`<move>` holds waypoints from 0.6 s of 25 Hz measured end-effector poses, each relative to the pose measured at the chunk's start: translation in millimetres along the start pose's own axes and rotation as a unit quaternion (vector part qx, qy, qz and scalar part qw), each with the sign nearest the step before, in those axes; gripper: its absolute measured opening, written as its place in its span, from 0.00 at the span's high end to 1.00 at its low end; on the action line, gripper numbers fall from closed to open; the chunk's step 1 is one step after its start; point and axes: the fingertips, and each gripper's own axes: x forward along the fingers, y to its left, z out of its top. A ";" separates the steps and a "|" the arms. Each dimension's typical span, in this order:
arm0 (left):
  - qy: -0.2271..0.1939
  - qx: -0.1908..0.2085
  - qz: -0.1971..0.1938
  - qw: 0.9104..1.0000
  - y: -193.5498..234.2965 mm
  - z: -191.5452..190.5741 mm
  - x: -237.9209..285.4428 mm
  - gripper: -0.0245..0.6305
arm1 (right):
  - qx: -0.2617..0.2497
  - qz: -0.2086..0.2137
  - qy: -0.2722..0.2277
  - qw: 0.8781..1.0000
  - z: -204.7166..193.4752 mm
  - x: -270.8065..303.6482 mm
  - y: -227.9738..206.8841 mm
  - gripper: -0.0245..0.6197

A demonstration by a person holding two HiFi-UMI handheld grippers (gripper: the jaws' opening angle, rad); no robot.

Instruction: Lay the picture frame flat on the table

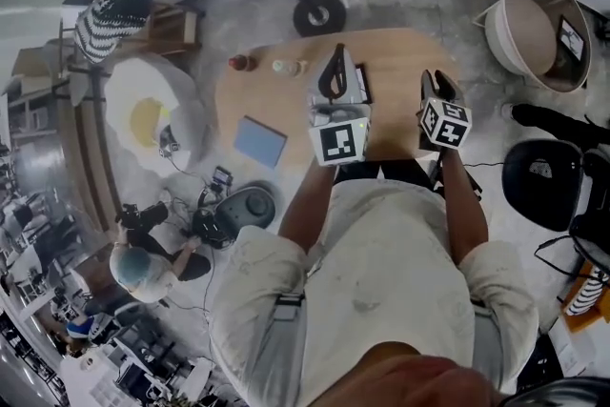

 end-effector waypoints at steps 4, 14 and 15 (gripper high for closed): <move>-0.003 -0.005 -0.011 1.000 -13.2 11.3 8.0 0.96 | -0.026 -0.004 -0.059 0.998 43.1 -24.9 -3.6 0.78; -0.021 -0.007 -0.034 0.999 -34.0 36.3 15.5 0.96 | -0.054 -0.010 -0.198 0.979 144.0 -99.6 -3.6 0.78; -0.024 -0.005 -0.035 0.999 -34.5 38.6 17.4 0.96 | -0.058 -0.011 -0.211 0.976 154.3 -105.5 -4.7 0.78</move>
